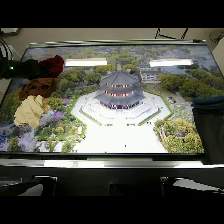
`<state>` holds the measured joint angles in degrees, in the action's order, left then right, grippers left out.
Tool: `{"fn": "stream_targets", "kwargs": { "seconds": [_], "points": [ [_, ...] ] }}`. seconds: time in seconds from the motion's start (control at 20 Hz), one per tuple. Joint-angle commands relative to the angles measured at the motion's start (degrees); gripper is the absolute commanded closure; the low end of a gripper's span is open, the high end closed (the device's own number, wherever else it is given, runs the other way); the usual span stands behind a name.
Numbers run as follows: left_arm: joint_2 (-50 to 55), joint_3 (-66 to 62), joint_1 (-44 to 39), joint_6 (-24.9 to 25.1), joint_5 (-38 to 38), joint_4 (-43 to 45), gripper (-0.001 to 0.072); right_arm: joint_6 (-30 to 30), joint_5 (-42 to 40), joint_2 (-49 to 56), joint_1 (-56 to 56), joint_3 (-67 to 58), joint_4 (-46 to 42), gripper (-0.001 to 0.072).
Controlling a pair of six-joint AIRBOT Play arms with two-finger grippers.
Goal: Fold the clothes and pants, and hang the long-sleeved shirts on hangers.
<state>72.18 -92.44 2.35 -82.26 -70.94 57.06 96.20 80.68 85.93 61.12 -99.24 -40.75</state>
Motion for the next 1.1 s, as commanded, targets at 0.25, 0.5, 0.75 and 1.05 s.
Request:
{"fn": "stream_targets", "kwargs": {
  "seconds": [0.25, 0.5, 0.75, 1.05],
  "points": [
    [0.0, 0.02, -0.04, 0.04, 0.02, 0.0, 0.0678, 3.72, 15.69, -0.87, 7.72, -0.07, -7.82, 0.0676],
    [0.0, 0.02, -0.04, 1.29, 0.0, -0.02, 0.0678, 5.05, 22.95, -0.87, 7.56, 2.43, -27.71, 0.0676],
    [0.0, 0.02, -0.04, 1.27, -0.02, -0.02, 0.0678, 4.39, 19.19, -1.05, 7.56, 12.28, -39.91, 0.0676],
    [0.0, 0.02, -0.04, 1.25, -0.02, -0.02, 0.0678, 3.82, 10.4, -1.03, 7.61, 21.59, -42.27, 0.0546]
  ]
}}
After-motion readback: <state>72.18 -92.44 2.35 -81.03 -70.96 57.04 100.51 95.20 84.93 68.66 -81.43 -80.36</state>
